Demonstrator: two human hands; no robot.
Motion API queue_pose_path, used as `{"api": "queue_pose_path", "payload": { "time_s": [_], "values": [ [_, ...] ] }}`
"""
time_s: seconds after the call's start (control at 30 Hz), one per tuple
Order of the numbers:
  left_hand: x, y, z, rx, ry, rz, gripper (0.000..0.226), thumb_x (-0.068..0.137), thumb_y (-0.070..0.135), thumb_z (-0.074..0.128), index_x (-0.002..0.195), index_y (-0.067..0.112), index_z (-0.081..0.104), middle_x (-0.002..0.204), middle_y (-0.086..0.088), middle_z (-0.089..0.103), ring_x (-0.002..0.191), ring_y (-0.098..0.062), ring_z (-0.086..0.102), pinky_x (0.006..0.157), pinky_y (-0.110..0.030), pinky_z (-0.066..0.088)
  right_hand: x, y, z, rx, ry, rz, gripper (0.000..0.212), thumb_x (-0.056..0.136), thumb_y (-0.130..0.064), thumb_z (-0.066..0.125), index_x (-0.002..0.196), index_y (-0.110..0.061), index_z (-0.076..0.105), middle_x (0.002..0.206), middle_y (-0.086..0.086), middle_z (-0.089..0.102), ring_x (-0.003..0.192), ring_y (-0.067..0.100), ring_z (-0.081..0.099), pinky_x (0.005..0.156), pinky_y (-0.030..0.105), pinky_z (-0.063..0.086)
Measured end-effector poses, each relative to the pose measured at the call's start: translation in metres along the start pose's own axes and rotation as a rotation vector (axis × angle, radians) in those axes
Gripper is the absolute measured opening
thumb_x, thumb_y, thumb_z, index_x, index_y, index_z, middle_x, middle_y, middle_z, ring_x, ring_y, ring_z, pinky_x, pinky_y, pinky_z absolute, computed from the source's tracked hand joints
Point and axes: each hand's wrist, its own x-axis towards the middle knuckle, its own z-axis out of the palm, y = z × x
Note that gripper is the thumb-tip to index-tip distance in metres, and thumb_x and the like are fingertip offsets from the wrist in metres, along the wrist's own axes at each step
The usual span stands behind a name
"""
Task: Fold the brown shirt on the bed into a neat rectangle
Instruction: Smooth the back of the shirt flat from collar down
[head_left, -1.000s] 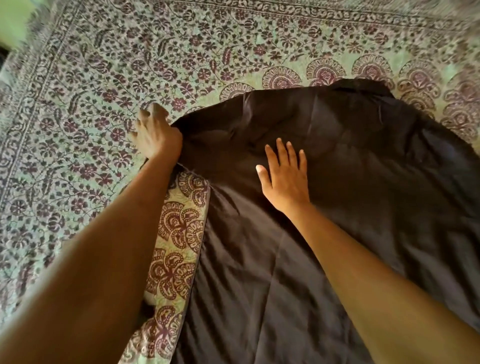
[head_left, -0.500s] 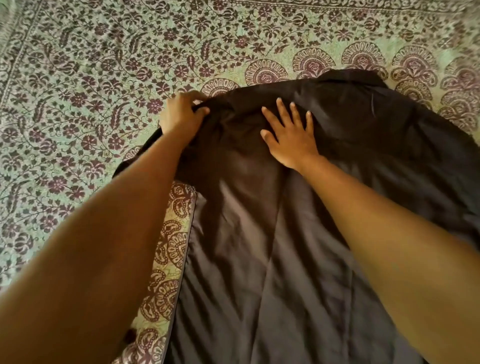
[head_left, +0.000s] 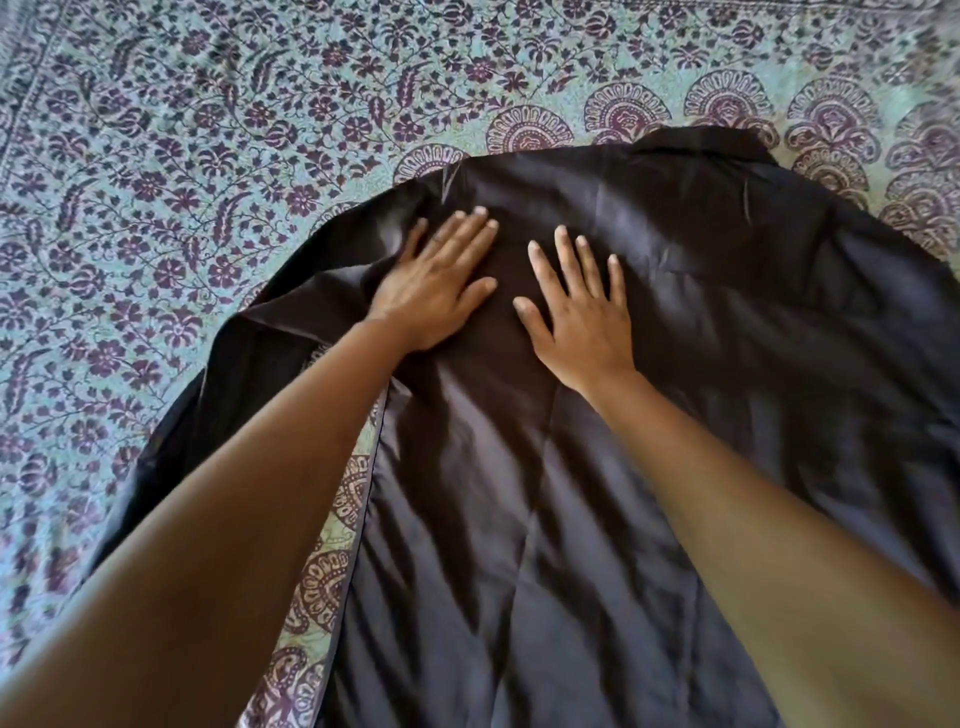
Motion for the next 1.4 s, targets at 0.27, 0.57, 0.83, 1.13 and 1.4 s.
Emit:
{"api": "queue_pose_path", "payload": {
  "time_s": [0.27,0.57,0.83,1.13,1.4],
  "values": [
    [-0.001,-0.027,-0.032,0.027,0.072,-0.541,0.060,0.099,0.043,0.019,0.150,0.013,0.006,0.158,-0.005,0.000,0.145,-0.019,-0.002,0.117,-0.045,-0.006,0.001,-0.001,-0.007,-0.015,-0.104,0.026,0.059,0.097,-0.050,0.024,0.149,-0.029,0.006,0.158,0.002,-0.003,0.145,0.020,-0.003,0.116,0.044,-0.004],
    [-0.105,0.010,0.014,0.097,0.019,-0.231,0.059,0.095,0.046,0.024,0.148,0.020,0.022,0.156,-0.002,0.020,0.144,-0.020,0.018,0.115,-0.042,0.004,0.000,0.004,-0.010,0.006,-0.060,-0.020,0.062,0.091,-0.046,0.010,0.148,-0.024,0.019,0.157,0.007,0.010,0.144,0.024,0.011,0.115,0.044,0.002],
    [-0.141,0.086,0.013,-0.009,0.118,-0.158,0.060,0.094,0.044,0.028,0.146,0.013,0.026,0.155,-0.008,0.022,0.142,-0.021,0.022,0.115,-0.045,0.012,-0.129,-0.014,-0.020,0.092,0.068,0.042,0.057,0.094,-0.037,0.031,0.146,-0.014,0.026,0.153,0.013,0.022,0.141,0.028,0.021,0.113,0.047,0.011],
    [-0.248,0.059,0.033,0.030,-0.046,-0.389,0.062,0.093,0.047,0.024,0.148,0.018,0.023,0.156,-0.004,0.019,0.143,-0.022,0.018,0.114,-0.048,0.003,-0.216,0.003,-0.003,-0.022,-0.080,0.230,0.061,0.092,-0.046,0.029,0.146,-0.019,0.026,0.153,0.011,0.025,0.140,0.030,0.025,0.112,0.049,0.012],
    [-0.277,0.165,0.044,-0.048,-0.054,-0.132,0.064,0.091,0.044,0.033,0.145,0.010,0.030,0.152,-0.010,0.030,0.139,-0.023,0.029,0.113,-0.045,0.011,-0.252,-0.021,-0.011,-0.004,-0.082,0.100,0.060,0.094,-0.041,0.028,0.147,-0.012,0.023,0.154,0.014,0.020,0.141,0.029,0.021,0.113,0.046,0.011]
  ]
}}
